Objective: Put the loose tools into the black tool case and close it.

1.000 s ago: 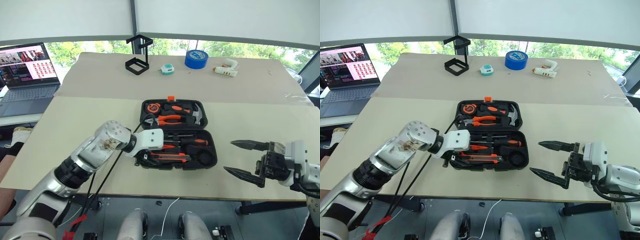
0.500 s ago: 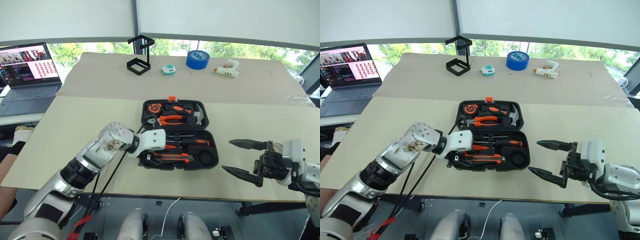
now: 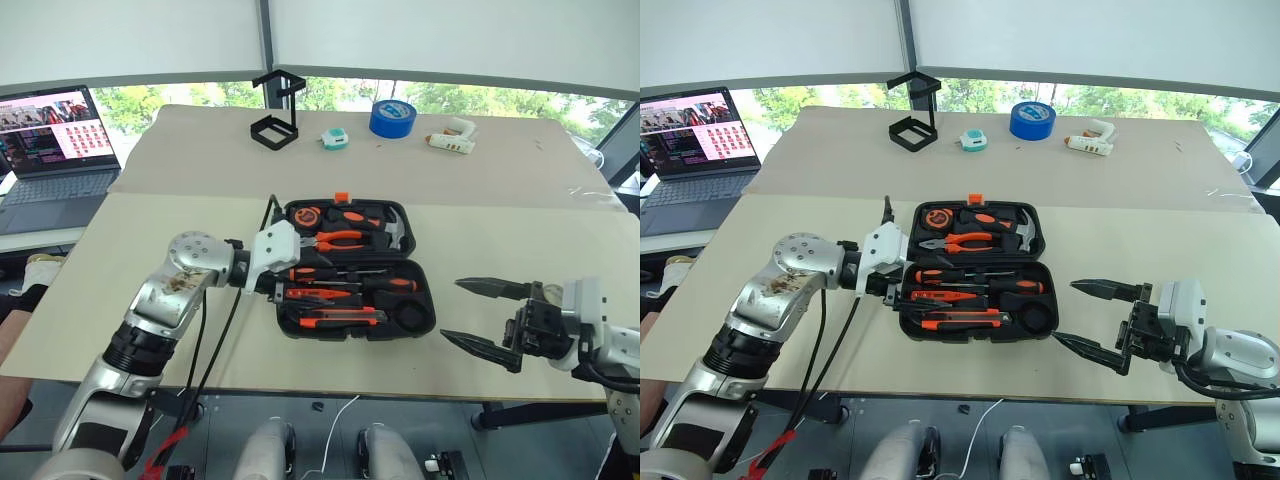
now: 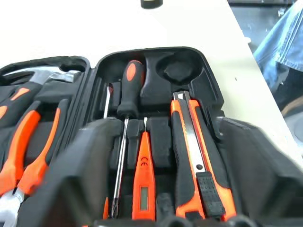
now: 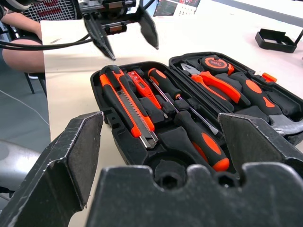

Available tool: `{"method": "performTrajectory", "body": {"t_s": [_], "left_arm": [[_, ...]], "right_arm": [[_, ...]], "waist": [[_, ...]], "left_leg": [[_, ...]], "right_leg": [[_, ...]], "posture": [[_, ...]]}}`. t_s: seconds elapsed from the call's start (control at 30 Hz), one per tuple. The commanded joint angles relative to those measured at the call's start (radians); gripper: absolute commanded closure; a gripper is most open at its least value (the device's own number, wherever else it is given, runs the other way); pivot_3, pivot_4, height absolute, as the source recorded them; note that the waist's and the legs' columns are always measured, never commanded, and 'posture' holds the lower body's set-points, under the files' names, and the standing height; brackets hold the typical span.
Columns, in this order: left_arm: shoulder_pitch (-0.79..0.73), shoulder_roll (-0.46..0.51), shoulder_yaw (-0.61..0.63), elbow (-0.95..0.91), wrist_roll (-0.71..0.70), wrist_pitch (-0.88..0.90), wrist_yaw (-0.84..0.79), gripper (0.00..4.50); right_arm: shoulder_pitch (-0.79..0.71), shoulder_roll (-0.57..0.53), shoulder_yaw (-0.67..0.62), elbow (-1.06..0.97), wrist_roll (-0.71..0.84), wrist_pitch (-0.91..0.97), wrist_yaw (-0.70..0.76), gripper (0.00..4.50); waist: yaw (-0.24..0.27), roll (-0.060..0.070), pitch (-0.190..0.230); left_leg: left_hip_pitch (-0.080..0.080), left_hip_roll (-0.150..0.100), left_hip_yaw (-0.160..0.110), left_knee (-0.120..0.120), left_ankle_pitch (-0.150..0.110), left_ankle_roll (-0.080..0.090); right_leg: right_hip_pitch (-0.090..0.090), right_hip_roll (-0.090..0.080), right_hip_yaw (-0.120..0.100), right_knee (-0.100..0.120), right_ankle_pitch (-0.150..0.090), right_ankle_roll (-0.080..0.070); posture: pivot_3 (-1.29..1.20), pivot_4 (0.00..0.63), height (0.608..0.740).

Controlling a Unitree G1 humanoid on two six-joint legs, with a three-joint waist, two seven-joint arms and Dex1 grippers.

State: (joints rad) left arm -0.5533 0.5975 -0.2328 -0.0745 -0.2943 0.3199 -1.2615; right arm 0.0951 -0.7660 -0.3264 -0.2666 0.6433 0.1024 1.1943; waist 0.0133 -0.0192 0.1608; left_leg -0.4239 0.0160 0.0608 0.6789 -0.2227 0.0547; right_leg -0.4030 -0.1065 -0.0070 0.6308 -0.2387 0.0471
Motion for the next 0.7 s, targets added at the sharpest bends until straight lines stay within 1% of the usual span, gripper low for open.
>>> {"method": "performTrajectory", "body": {"t_s": [0.03, 0.2, 0.27, 0.33, 0.4, 0.47, 0.53, 0.6, 0.7], "left_arm": [[0.032, -0.027, -0.001, -0.018, -0.017, -0.046, 0.002, 2.61], [0.073, -0.068, -0.056, 0.031, 0.057, -0.113, 0.042, 4.38], [0.079, -0.103, -0.087, 0.109, 0.126, -0.169, 0.104, 4.45], [0.080, -0.127, -0.097, 0.155, 0.163, -0.158, 0.155, 4.45], [0.096, -0.115, -0.123, 0.157, 0.178, -0.147, 0.130, 4.45], [0.108, -0.112, -0.138, 0.151, 0.201, -0.116, 0.150, 4.45], [0.110, -0.115, -0.154, 0.154, 0.227, -0.044, 0.186, 4.45], [0.116, -0.114, -0.173, 0.149, 0.232, -0.015, 0.186, 4.45], [0.123, -0.120, -0.188, 0.131, 0.222, 0.000, 0.185, 4.45]], "right_arm": [[-0.001, 0.006, -0.015, -0.012, 0.012, 0.001, -0.005, 0.00], [0.001, 0.008, -0.017, -0.011, 0.011, 0.003, -0.006, 0.00], [0.003, 0.008, -0.019, -0.013, 0.012, 0.004, -0.007, 0.00], [0.005, 0.008, -0.021, -0.015, 0.012, 0.005, -0.010, 0.00], [0.008, 0.012, -0.026, -0.020, 0.014, 0.002, -0.016, 0.00], [0.017, 0.013, -0.028, -0.024, 0.014, 0.000, -0.018, 0.00], [0.026, 0.014, -0.030, -0.027, 0.014, -0.001, -0.021, 0.00], [0.033, 0.016, -0.032, -0.029, 0.014, -0.004, -0.024, 0.00], [0.038, 0.018, -0.034, -0.031, 0.015, -0.006, -0.026, 0.00]], "waist": [[0.002, 0.000, 0.000], [0.004, 0.000, 0.000], [0.004, 0.000, 0.000], [0.004, 0.000, 0.000], [0.005, 0.000, 0.000], [0.004, 0.000, 0.000], [0.001, 0.001, -0.001], [0.001, 0.001, -0.001], [0.001, 0.001, -0.001]], "left_leg": [[0.000, 0.000, 0.000, 0.000, 0.000, 0.000], [0.000, 0.000, 0.000, 0.000, 0.000, 0.000], [0.000, 0.000, 0.000, 0.000, 0.000, 0.000], [0.001, -0.001, 0.000, 0.000, 0.000, 0.000], [0.001, 0.000, 0.000, 0.000, 0.000, 0.000], [0.002, 0.000, 0.000, 0.000, 0.000, 0.000], [0.003, 0.000, 0.000, 0.000, 0.000, 0.000], [0.005, 0.000, -0.001, 0.000, 0.000, 0.000], [0.013, 0.001, -0.001, -0.001, -0.001, 0.001]], "right_leg": [[0.000, 0.000, 0.000, 0.000, 0.000, 0.000], [0.001, -0.001, 0.000, 0.000, 0.000, 0.000], [0.000, -0.001, 0.000, 0.000, 0.000, 0.000], [0.001, -0.001, 0.000, 0.000, 0.000, 0.000], [0.001, -0.001, 0.000, 0.000, 0.000, 0.000], [0.002, -0.001, 0.000, 0.000, 0.000, 0.000], [0.003, -0.001, 0.000, 0.000, 0.000, 0.000], [0.006, -0.001, -0.001, -0.001, 0.000, 0.000], [0.015, -0.001, -0.001, -0.002, 0.000, 0.000]], "posture": [[0.00, 0.150, 0.740], [0.00, 0.150, 0.740], [0.00, 0.150, 0.740], [0.00, 0.150, 0.740], [0.00, 0.150, 0.740], [0.00, 0.150, 0.740], [0.00, 0.150, 0.740], [0.00, 0.150, 0.740], [0.00, 0.150, 0.740]]}}
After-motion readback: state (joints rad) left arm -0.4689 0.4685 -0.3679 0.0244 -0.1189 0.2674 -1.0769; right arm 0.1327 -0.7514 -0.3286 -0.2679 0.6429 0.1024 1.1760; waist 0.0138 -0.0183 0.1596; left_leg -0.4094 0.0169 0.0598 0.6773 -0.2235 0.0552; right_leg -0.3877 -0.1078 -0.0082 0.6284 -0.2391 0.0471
